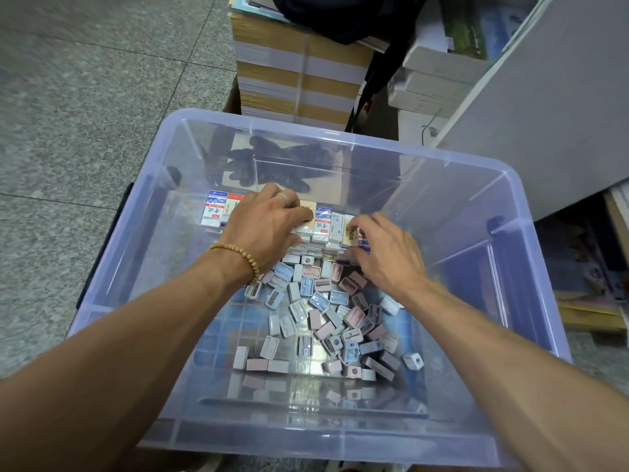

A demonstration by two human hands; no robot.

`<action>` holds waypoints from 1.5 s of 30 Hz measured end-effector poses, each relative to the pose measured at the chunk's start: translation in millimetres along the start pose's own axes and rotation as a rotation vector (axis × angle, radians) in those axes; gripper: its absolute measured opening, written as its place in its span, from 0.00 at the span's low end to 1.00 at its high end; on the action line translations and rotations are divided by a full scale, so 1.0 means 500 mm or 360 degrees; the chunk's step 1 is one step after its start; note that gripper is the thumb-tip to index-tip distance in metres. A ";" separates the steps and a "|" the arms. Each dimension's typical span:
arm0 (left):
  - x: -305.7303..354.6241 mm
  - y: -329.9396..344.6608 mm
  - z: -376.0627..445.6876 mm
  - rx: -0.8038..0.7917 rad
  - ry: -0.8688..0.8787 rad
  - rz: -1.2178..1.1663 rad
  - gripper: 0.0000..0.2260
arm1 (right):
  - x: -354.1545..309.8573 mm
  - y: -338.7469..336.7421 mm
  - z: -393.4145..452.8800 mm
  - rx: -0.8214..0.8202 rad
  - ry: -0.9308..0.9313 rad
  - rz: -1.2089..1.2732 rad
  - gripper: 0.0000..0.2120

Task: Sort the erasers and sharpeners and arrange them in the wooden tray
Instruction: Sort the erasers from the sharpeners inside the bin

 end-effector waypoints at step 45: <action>-0.012 0.213 -0.087 -0.1042 0.0015 0.0078 0.28 | 0.094 0.143 -0.104 -0.1078 0.0330 -0.0646 0.20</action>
Point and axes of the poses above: each hand's wrist, its own z-axis towards the middle knuckle, its own y-axis out of the palm, x = y × z, the point moved 9 cm from there along z, towards the middle knuckle, and after that the axes turned 12 degrees about -x, right-handed, at the moved point
